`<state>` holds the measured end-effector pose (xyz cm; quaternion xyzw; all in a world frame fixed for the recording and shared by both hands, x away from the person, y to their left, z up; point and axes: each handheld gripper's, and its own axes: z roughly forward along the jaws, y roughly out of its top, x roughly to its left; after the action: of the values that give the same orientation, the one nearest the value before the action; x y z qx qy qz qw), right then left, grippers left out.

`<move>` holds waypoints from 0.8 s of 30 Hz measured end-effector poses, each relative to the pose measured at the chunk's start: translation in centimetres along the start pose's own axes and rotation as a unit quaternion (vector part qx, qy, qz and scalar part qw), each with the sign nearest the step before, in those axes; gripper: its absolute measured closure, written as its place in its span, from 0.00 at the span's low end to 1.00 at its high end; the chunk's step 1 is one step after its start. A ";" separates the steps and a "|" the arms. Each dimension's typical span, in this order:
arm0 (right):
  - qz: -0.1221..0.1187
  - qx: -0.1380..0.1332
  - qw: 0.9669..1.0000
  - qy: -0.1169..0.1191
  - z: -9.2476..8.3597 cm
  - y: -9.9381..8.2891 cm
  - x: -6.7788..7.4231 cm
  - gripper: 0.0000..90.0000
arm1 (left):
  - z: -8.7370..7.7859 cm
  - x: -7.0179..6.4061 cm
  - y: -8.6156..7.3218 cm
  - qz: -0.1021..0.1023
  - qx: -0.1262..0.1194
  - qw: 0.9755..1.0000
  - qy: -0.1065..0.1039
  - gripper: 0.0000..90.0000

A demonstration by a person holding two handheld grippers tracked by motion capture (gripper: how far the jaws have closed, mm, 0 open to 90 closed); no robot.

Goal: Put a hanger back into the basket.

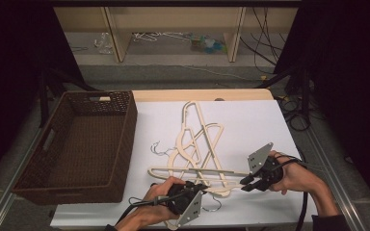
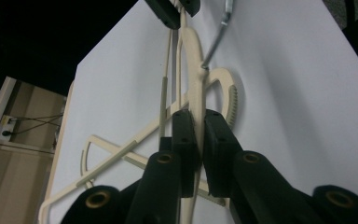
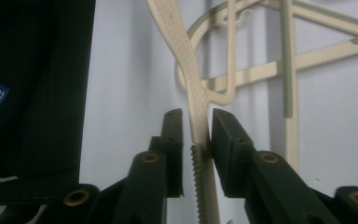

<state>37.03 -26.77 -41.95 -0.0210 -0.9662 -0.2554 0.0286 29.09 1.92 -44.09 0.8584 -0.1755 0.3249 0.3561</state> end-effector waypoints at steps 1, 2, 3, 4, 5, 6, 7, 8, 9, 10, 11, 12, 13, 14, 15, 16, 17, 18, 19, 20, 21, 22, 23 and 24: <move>0.001 -0.003 1.000 -0.007 -0.3 -0.1 0.0 0.77 | -0.2 0.3 0.1 0.009 0.002 1.000 0.001 0.95; 0.005 -0.007 1.000 -0.008 -0.6 -0.1 0.1 0.73 | -0.4 0.5 0.0 -0.003 0.000 1.000 0.006 0.95; 0.010 -0.013 1.000 -0.020 -1.0 -0.1 0.2 0.69 | -0.8 0.7 -0.1 -0.020 0.002 1.000 0.010 0.95; 0.019 -0.020 0.999 -0.041 -1.6 -0.1 0.4 0.66 | -1.0 0.9 -0.1 -0.028 0.002 1.000 0.012 0.95; 0.021 -0.025 0.998 -0.048 -2.0 -0.1 0.5 0.63 | -1.3 1.2 -0.2 -0.039 0.008 0.999 0.016 0.95; 0.031 -0.054 0.995 -0.082 -3.1 0.3 0.9 0.53 | -1.6 1.4 -0.2 -0.046 0.010 0.999 0.019 0.95; 0.037 -0.065 0.993 -0.090 -3.4 0.4 1.0 0.50 | -2.0 1.8 -0.2 -0.051 0.020 0.998 0.022 0.95; 0.039 -0.077 0.991 -0.101 -3.8 0.6 1.2 0.48 | -2.0 1.8 -0.2 -0.051 0.020 0.998 0.022 0.95; 0.043 -0.085 0.989 -0.112 -4.1 0.8 1.3 0.45 | -2.5 2.4 -0.2 -0.065 0.021 0.997 0.023 0.95; 0.051 -0.093 0.987 -0.125 -4.4 1.0 1.5 0.43 | -2.5 2.4 -0.2 -0.065 0.021 0.997 0.023 0.95; 0.051 -0.093 0.987 -0.125 -4.4 1.0 1.5 0.43 | -2.6 2.6 -0.2 -0.083 0.018 0.996 0.022 0.95; 0.057 -0.114 0.982 -0.143 -4.9 1.3 1.7 0.41 | -3.3 3.3 -0.2 -0.094 0.030 0.995 0.020 0.95; 0.062 -0.124 0.979 -0.150 -5.1 1.4 1.8 0.40 | -3.6 3.6 -0.2 -0.101 0.035 0.994 0.022 0.95; 0.062 -0.124 0.979 -0.150 -5.1 1.4 1.8 0.40 | -3.6 3.6 -0.2 -0.101 0.035 0.994 0.022 0.95; 0.072 -0.141 0.972 -0.175 -5.6 1.6 2.1 0.36 | -4.2 4.2 -0.4 -0.131 0.031 0.990 0.031 0.95; 0.075 -0.150 0.969 -0.182 -5.8 1.6 2.2 0.35 | -4.7 4.7 -0.5 -0.135 0.037 0.990 0.031 0.95; 0.075 -0.150 0.969 -0.182 -5.8 1.6 2.2 0.35 | -4.7 4.7 -0.5 -0.135 0.037 0.990 0.031 0.95; 0.076 -0.162 0.965 -0.191 -6.2 1.6 2.3 0.35 | -5.3 5.0 -0.5 -0.162 0.026 0.986 0.040 0.95; 0.081 -0.182 0.958 -0.206 -6.8 1.4 2.4 0.33 | -5.6 5.3 -0.6 -0.168 0.024 0.985 0.043 0.95; 0.094 -0.209 0.950 -0.213 -7.5 1.1 2.6 0.32 | -6.3 5.8 -0.6 -0.192 0.018 0.980 0.047 0.95; 0.094 -0.209 0.950 -0.213 -7.5 1.1 2.6 0.32 | -6.3 5.8 -0.6 -0.192 0.018 0.980 0.047 0.95; 0.098 -0.220 0.946 -0.218 -7.9 1.0 2.6 0.31 | -6.8 6.2 -0.6 -0.202 0.017 0.978 0.049 0.95; 0.103 -0.230 0.941 -0.224 -8.3 0.8 2.8 0.29 | -7.0 6.4 -0.6 -0.207 0.018 0.977 0.050 0.95; 0.104 -0.233 0.939 -0.230 -8.4 0.6 2.8 0.27 | -7.4 6.7 -0.7 -0.215 0.024 0.975 0.053 0.95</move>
<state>34.62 -30.29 -34.18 -0.1857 -0.8523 -0.4571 -0.1740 31.12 7.31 -35.86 0.8658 0.0403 0.2896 0.4061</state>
